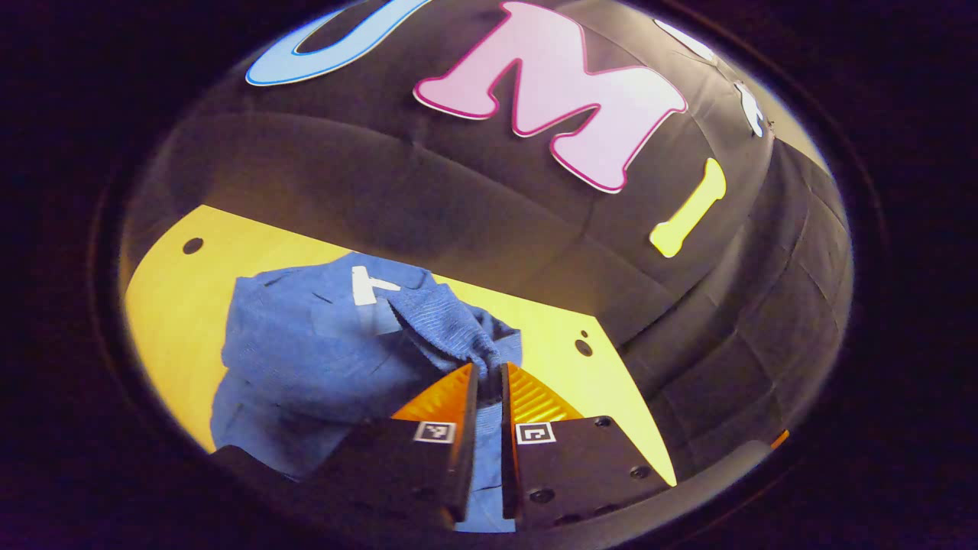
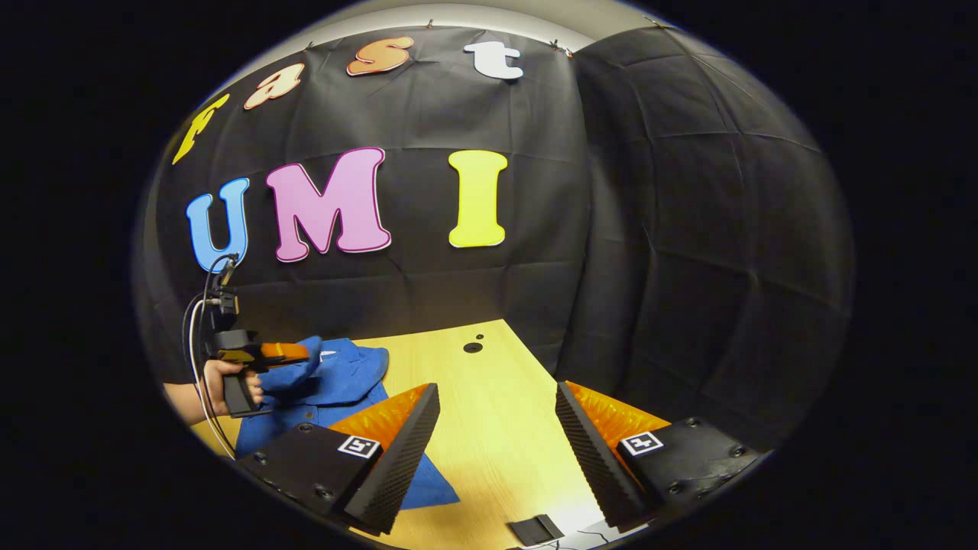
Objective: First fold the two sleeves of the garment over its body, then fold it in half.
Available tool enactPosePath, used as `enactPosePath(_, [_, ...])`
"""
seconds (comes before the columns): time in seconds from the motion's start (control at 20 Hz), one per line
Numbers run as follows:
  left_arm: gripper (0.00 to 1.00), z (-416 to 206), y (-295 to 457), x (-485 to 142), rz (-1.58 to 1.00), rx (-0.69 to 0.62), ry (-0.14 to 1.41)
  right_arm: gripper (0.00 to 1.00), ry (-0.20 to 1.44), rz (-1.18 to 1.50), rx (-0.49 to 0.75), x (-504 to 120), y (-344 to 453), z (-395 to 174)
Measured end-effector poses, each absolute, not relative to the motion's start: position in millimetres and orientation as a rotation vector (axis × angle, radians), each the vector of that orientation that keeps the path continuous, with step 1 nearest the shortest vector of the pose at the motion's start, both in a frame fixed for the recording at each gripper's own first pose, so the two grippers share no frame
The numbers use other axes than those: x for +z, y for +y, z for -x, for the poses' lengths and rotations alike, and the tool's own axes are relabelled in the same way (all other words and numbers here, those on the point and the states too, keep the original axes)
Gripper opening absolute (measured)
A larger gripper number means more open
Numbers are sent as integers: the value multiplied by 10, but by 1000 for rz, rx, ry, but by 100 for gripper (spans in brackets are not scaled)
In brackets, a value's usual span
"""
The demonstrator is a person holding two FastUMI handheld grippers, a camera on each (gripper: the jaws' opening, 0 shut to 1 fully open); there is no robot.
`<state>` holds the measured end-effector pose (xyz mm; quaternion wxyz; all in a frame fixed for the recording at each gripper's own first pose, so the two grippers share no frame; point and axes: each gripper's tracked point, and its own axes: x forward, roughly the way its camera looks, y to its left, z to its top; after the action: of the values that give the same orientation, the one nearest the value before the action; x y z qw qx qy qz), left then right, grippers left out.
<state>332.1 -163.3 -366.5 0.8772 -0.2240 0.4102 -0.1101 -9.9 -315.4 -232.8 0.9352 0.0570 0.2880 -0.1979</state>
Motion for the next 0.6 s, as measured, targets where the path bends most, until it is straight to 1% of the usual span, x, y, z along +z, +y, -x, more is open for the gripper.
enactPosePath(0.05, [35, -3325, -1754, -3683, 483, -240, 860, 98, 598, -123, -398, -2381, -3161, 123])
enactPosePath(0.15, [87, -3335, -1825, -3731, 499, -215, 853, 98, 605, -132, -385, -2463, -3165, 146])
enactPosePath(0.2, [85, -3285, -1741, -3708, 496, -192, 833, 98, 605, -140, -373, -2500, -3144, 137])
enactPosePath(0.35, [85, -2980, -1398, -3599, 467, -109, 786, 98, 624, -154, -322, -2671, -2993, 102])
enactPosePath(0.5, [84, -2403, -854, -3518, 392, 17, 786, 98, 670, -178, -260, -2916, -2723, 79])
enactPosePath(0.6, [84, -1910, -540, -3505, 338, 62, 808, 98, 727, -193, -206, -3181, -2513, 107])
